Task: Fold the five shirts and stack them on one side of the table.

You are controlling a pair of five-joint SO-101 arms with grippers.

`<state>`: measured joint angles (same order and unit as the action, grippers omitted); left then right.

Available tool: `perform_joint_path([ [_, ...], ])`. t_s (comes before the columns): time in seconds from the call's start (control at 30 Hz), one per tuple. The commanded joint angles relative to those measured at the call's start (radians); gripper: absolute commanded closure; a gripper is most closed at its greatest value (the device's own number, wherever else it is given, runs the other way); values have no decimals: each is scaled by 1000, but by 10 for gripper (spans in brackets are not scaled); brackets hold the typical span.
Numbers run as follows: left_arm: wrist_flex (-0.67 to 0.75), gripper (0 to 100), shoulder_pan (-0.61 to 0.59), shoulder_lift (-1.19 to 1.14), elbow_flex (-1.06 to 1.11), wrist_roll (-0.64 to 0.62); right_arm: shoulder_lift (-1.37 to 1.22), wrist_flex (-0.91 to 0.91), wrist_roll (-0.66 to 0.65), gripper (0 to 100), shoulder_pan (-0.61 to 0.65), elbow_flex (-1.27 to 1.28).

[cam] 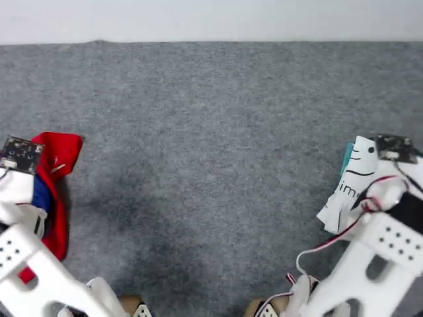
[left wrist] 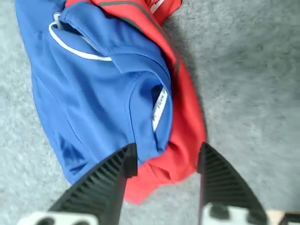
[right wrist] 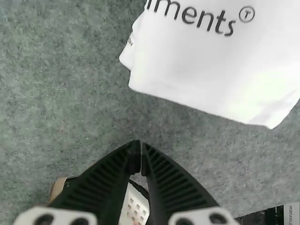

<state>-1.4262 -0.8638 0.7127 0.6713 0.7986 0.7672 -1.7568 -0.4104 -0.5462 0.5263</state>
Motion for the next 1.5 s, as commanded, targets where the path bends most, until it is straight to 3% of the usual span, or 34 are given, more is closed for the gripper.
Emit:
perform_joint_path([
  [0.0,109,783,-6,-123,-7,15,104,-41,12,983,-10,26],
  [0.27,261,784,-6,-292,-2,14,226,-41,12,983,-10,29],
  [0.77,434,789,-6,-459,71,11,229,-41,12,983,-10,34],
  [1.0,440,1000,9,-471,70,11,236,-41,12,983,-10,34],
  [1.23,422,996,11,-440,71,8,236,-41,12,983,-10,34],
  [1.47,344,996,21,-206,79,8,236,-41,12,983,-10,34],
])
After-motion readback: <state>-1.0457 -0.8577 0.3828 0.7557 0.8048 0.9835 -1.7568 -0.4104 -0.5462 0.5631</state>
